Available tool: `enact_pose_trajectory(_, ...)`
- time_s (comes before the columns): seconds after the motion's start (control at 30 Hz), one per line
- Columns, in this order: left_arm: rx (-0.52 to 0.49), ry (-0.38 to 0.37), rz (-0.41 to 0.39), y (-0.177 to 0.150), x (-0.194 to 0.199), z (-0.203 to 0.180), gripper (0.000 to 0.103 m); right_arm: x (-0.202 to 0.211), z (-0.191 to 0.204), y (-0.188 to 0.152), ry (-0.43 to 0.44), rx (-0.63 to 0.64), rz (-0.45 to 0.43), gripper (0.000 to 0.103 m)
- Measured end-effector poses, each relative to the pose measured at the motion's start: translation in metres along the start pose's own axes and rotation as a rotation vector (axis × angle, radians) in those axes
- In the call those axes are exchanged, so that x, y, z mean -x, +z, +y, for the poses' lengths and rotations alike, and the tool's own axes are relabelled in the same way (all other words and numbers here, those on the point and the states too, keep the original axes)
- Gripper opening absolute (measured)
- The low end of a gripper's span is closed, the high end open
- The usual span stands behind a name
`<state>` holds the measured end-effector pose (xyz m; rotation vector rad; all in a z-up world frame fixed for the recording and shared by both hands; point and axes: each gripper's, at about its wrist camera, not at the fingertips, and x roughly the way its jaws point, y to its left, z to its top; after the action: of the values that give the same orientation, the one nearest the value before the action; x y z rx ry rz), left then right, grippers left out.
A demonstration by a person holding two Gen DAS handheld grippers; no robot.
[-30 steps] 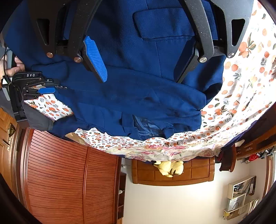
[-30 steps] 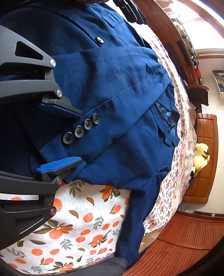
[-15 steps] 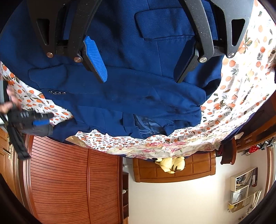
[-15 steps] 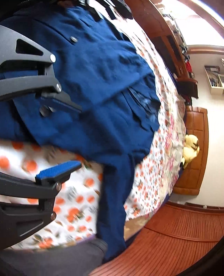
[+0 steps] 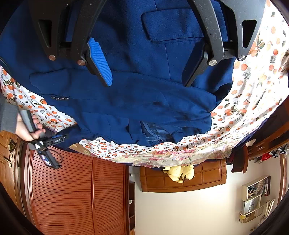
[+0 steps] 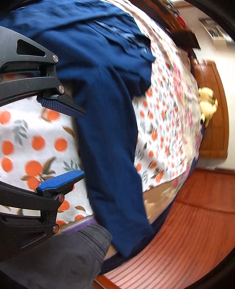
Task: Fold large clothes
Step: 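Move the right gripper to the other sleeve and grasp its cuff, then fold the held sleeve toward the blazer front and open the right gripper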
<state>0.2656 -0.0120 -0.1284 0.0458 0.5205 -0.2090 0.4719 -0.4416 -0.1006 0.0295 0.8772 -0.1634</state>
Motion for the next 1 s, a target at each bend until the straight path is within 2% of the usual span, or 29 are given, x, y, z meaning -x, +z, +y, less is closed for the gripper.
enact_pose_trajectory(0.23,-0.001,-0.001,0.004,-0.001,-0.001,-0.001,0.08,-0.034,-0.028,0.007,0.017,-0.195,0.051,0.063)
enact_pose_trajectory(0.37,-0.002,-0.002,0.004,-0.001,-0.001,-0.002,0.08,-0.058,-0.031,0.008,0.01,-0.23,0.097,0.059)
enact_pose_trajectory(0.43,-0.001,-0.002,0.004,-0.001,-0.001,-0.001,0.08,-0.062,-0.035,0.009,0.016,-0.235,0.091,0.05)
enact_pose_trajectory(0.47,-0.001,-0.002,0.004,-0.001,-0.001,-0.001,0.08,-0.064,-0.035,0.011,0.02,-0.231,0.089,0.032)
enact_pose_trajectory(0.5,-0.001,-0.003,0.005,-0.001,-0.001,-0.002,0.08,-0.065,-0.034,0.013,0.022,-0.222,0.086,0.01)
enact_pose_trajectory(0.57,-0.001,-0.004,0.007,-0.001,-0.002,-0.002,0.08,-0.062,-0.029,0.016,-0.01,-0.189,0.052,0.004)
enact_pose_trajectory(0.73,-0.001,-0.004,0.008,-0.002,-0.002,-0.002,0.08,-0.031,-0.016,0.023,-0.024,-0.146,-0.077,0.001)
enact_pose_trajectory(0.83,-0.003,-0.004,0.007,-0.001,-0.002,-0.002,0.08,-0.005,0.002,0.029,0.005,-0.088,-0.132,0.001)
enact_pose_trajectory(1.0,-0.002,-0.005,0.002,-0.001,0.0,-0.001,0.08,0.055,0.058,0.014,0.121,0.099,-0.237,0.001)
